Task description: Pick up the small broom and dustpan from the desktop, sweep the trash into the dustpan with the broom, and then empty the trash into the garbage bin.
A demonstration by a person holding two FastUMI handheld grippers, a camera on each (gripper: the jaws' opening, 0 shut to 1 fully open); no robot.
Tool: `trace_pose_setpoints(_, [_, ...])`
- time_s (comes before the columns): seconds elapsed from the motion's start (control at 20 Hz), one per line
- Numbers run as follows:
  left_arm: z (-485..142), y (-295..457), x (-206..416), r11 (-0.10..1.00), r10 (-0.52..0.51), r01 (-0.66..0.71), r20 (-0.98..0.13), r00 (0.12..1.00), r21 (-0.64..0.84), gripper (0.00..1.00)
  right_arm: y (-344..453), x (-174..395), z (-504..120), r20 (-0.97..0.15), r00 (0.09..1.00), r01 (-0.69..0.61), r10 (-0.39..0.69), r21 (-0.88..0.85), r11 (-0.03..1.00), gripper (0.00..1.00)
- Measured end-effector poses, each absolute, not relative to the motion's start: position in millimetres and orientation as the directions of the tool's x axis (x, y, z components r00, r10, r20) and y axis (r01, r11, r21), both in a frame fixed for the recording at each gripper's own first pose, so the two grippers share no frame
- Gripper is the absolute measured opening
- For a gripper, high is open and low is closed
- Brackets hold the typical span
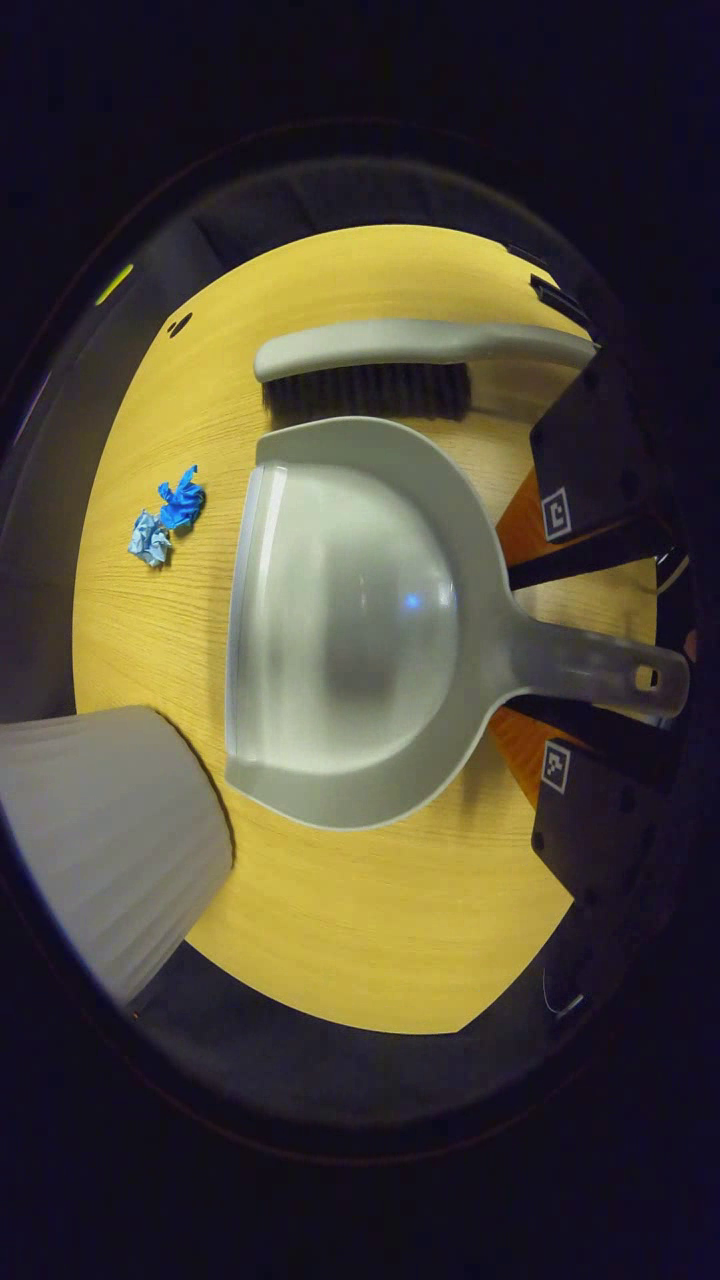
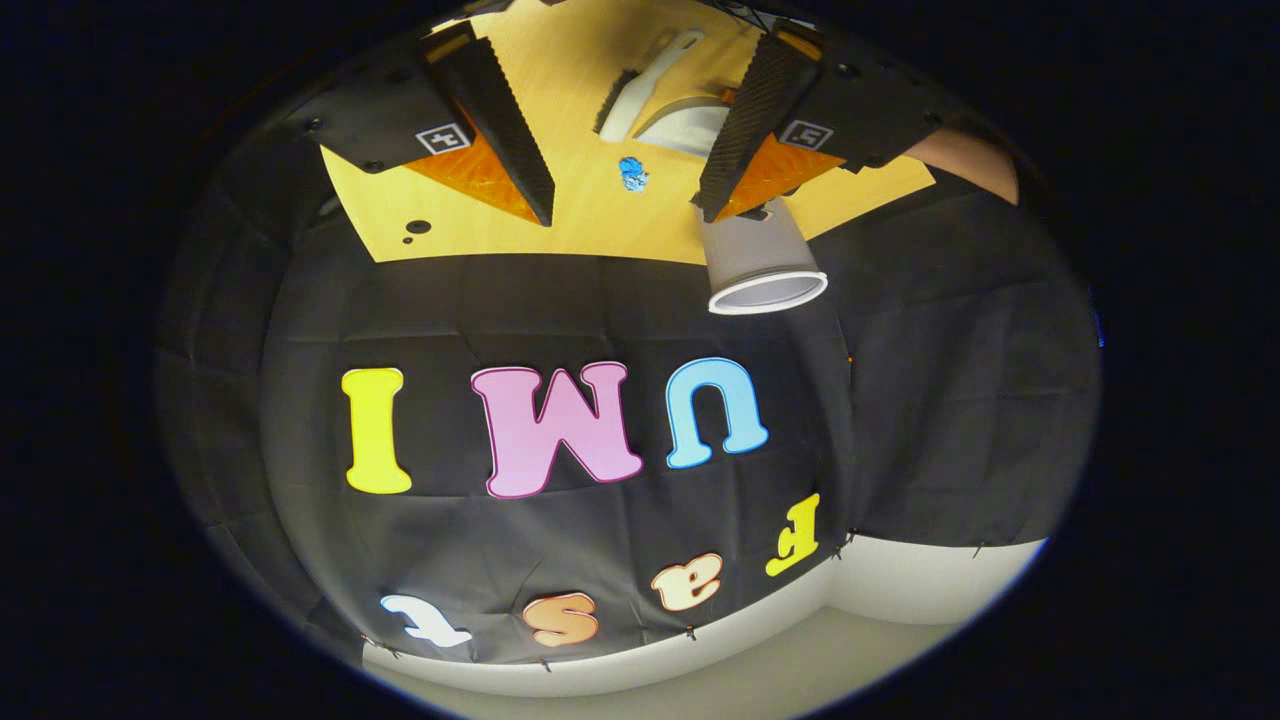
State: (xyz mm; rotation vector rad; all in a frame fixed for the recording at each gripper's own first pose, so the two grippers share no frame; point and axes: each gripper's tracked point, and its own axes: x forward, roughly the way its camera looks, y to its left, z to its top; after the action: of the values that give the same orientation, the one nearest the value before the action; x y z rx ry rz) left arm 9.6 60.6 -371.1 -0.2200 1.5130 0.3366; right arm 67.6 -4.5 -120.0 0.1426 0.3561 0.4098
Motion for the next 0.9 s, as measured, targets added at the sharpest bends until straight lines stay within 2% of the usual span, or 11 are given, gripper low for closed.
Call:
trace_pose_setpoints(0.05, [-368, 60, 14, 0.933, 0.059, -0.358, -0.998, 0.033, 0.043, 0.41, -1, 67, -121, -0.324, 0.855, -0.350, 0.405, 0.214, 0.912, 0.95])
trace_pose_setpoints(0.1, [-372, 59, 13, 0.934, 0.036, -0.356, -0.999, 0.030, 0.023, 0.31, 3, 66, -121, -0.330, 0.859, -0.336, 0.393, 0.216, 0.917, 0.95])
trace_pose_setpoints(0.3, [-371, 74, 10, 0.964, 0.044, -0.265, -0.999, 0.015, 0.038, 0.30, 28, 64, -131, -0.396, 0.858, -0.285, 0.327, 0.163, 0.945, 0.95])
trace_pose_setpoints(0.4, [-370, 79, 8, 0.973, 0.032, -0.229, -0.999, 0.008, 0.029, 0.29, 43, 59, -151, -0.483, 0.827, -0.254, 0.287, 0.134, 0.958, 0.95])
trace_pose_setpoints(0.5, [-370, 88, 5, 0.985, 0.018, -0.173, -1.000, 0.018, 0.015, 0.31, 53, 46, -185, -0.625, 0.745, -0.228, 0.235, 0.093, 0.969, 0.95])
trace_pose_setpoints(0.65, [-369, 101, -2, 0.993, -0.019, -0.111, -0.998, 0.059, -0.026, 0.29, 72, 24, -253, -0.813, 0.552, -0.182, 0.183, 0.097, 0.979, 0.96])
trace_pose_setpoints(0.7, [-369, 104, -6, 0.995, -0.034, -0.093, -0.997, 0.068, -0.040, 0.29, 74, 20, -269, -0.850, 0.501, -0.147, 0.161, 0.099, 0.984, 0.97])
trace_pose_setpoints(0.75, [-368, 108, -10, 0.997, -0.042, -0.062, -0.996, 0.074, -0.046, 0.29, 77, 21, -277, -0.872, 0.472, -0.117, 0.132, 0.087, 0.989, 0.89])
trace_pose_setpoints(0.8, [-368, 111, -15, 0.998, -0.045, -0.029, -0.996, 0.080, -0.048, 0.30, 77, 23, -288, -0.893, 0.436, -0.092, 0.110, 0.077, 0.993, 0.88])
trace_pose_setpoints(0.85, [-368, 113, -17, 0.999, -0.048, -0.003, -0.995, 0.088, -0.048, 0.29, 72, 23, -297, -0.916, 0.391, -0.088, 0.085, 0.055, 0.995, 0.97])
trace_pose_setpoints(0.9, [-369, 114, -19, 0.999, -0.052, 0.011, -0.994, 0.096, -0.051, 0.29, 70, 22, -304, -0.936, 0.348, -0.076, 0.060, 0.035, 0.996, 0.97])
